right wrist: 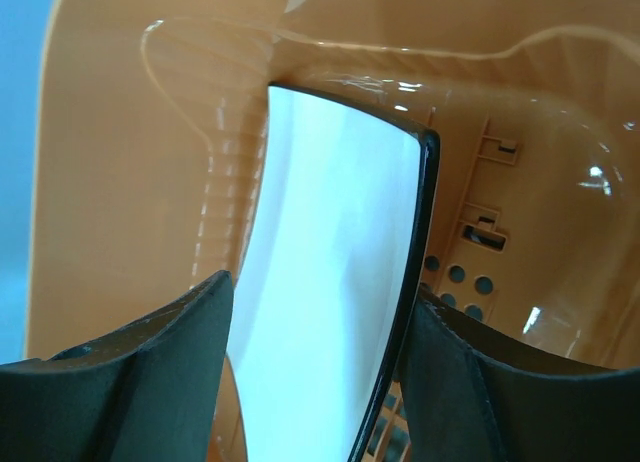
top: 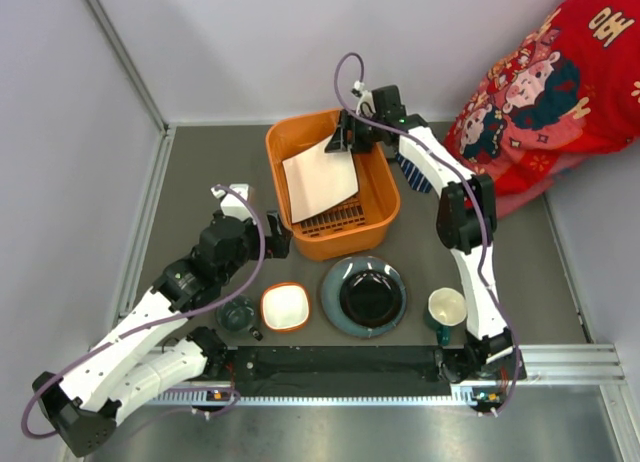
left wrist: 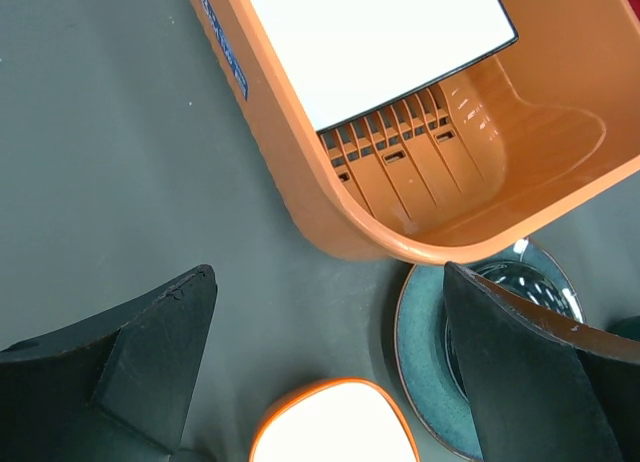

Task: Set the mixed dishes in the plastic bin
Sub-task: Place the plate in the plastic bin.

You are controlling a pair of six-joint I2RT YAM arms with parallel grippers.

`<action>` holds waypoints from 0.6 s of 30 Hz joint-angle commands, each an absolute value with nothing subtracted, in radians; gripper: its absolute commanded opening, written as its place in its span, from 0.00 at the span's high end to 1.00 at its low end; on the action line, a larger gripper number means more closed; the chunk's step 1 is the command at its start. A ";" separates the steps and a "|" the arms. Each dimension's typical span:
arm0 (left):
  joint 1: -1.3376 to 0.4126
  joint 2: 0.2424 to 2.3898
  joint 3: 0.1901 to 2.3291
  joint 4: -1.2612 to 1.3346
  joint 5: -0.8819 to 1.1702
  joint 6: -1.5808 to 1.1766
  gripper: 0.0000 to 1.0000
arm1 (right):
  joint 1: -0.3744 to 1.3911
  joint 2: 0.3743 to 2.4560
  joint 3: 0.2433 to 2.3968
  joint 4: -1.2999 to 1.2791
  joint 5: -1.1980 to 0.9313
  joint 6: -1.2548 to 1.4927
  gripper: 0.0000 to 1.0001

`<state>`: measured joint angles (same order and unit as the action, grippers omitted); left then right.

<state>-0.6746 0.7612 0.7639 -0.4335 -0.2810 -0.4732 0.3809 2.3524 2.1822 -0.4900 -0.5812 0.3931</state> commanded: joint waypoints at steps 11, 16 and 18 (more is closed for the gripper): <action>-0.666 0.736 0.739 -0.417 -0.288 -0.485 0.01 | 0.451 2.347 2.183 -0.526 -0.287 0.296 0.37; -0.664 0.730 0.735 -0.419 -0.293 -0.482 0.01 | 0.471 2.347 2.149 -0.503 -0.206 0.287 0.36; -0.661 0.732 0.735 -0.422 -0.296 -0.482 0.01 | 0.474 2.341 2.122 -0.477 -0.187 0.293 0.37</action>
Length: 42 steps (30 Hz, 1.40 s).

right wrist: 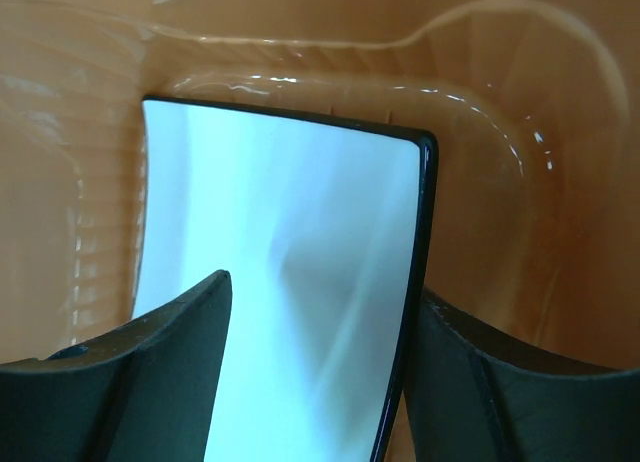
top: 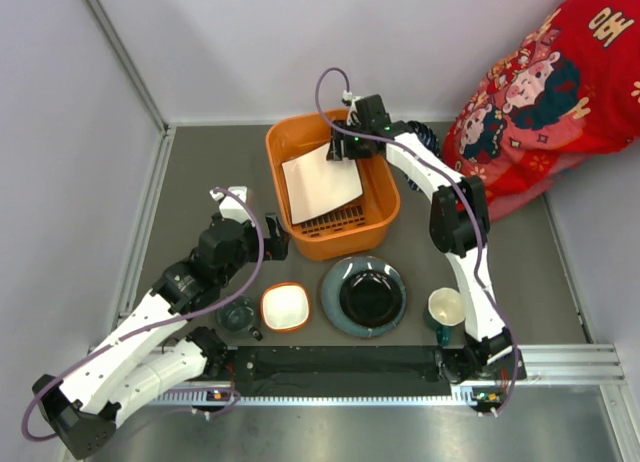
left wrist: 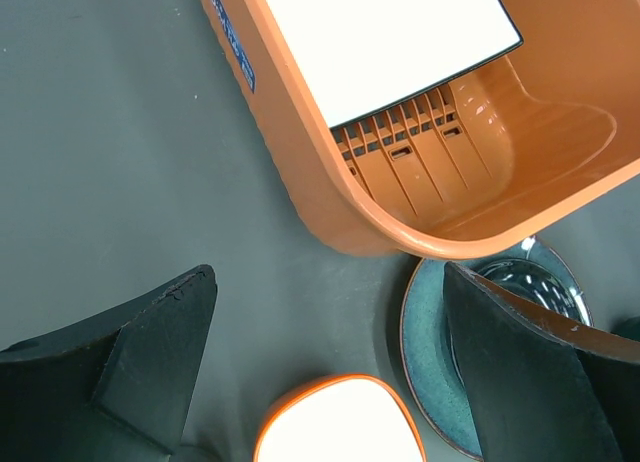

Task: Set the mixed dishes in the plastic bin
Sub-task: Place the plate in the plastic bin.

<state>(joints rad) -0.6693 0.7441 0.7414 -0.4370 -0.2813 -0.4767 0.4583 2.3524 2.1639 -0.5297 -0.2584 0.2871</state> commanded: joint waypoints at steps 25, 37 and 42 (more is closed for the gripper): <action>-0.649 0.741 0.738 -0.428 -0.273 -0.449 0.01 | 0.495 2.310 2.065 -0.400 0.084 0.273 0.30; -0.646 0.736 0.733 -0.425 -0.268 -0.454 0.01 | 0.497 2.244 2.080 -0.411 0.114 0.259 0.24; -0.646 0.733 0.729 -0.419 -0.268 -0.456 0.01 | 0.495 2.221 2.082 -0.419 0.129 0.252 0.24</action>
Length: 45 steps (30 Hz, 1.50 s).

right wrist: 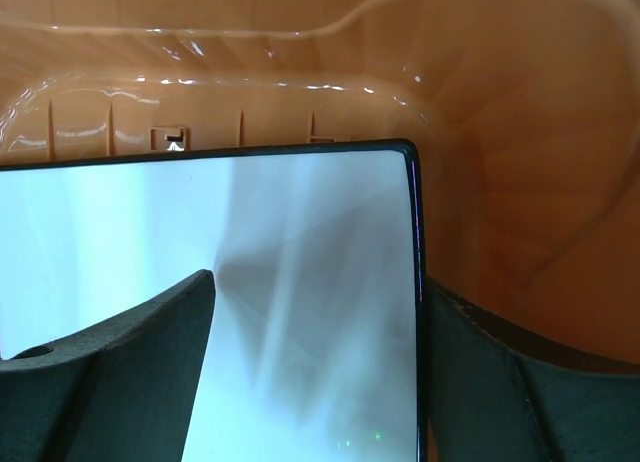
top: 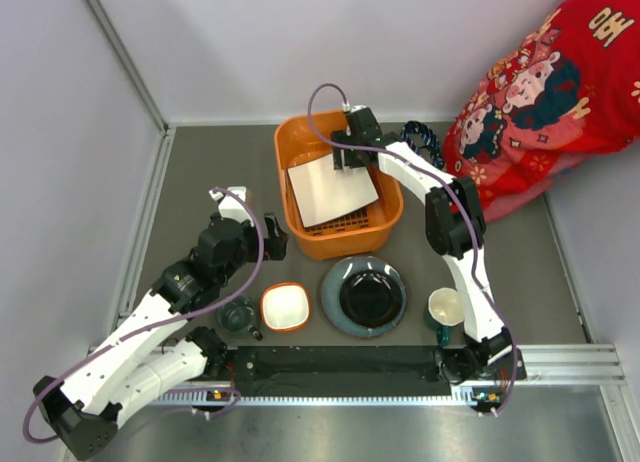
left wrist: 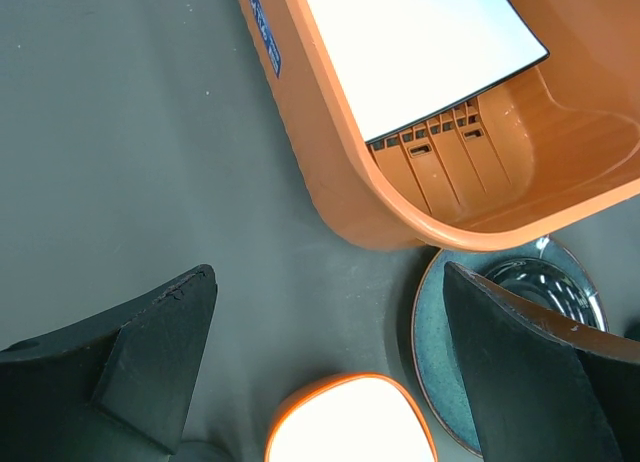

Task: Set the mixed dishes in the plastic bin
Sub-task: Place the plate in the plastic bin.

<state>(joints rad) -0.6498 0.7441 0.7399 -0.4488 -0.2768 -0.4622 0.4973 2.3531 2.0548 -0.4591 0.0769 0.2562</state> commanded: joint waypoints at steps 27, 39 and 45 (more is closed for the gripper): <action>-0.644 0.713 0.706 -0.417 -0.273 -0.463 0.01 | 0.512 2.204 2.091 -0.457 0.230 0.173 0.23; -0.644 0.771 0.713 -0.361 -0.244 -0.463 0.01 | 0.548 1.870 1.918 -0.428 0.149 0.173 0.22; -0.644 0.828 0.721 -0.308 -0.215 -0.460 0.01 | 0.589 1.591 1.649 -0.433 0.152 0.238 0.23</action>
<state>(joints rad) -0.6487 0.7982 0.7101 -0.3985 -0.2462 -0.4644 0.5503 1.7607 1.7893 -0.4343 0.1555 0.1959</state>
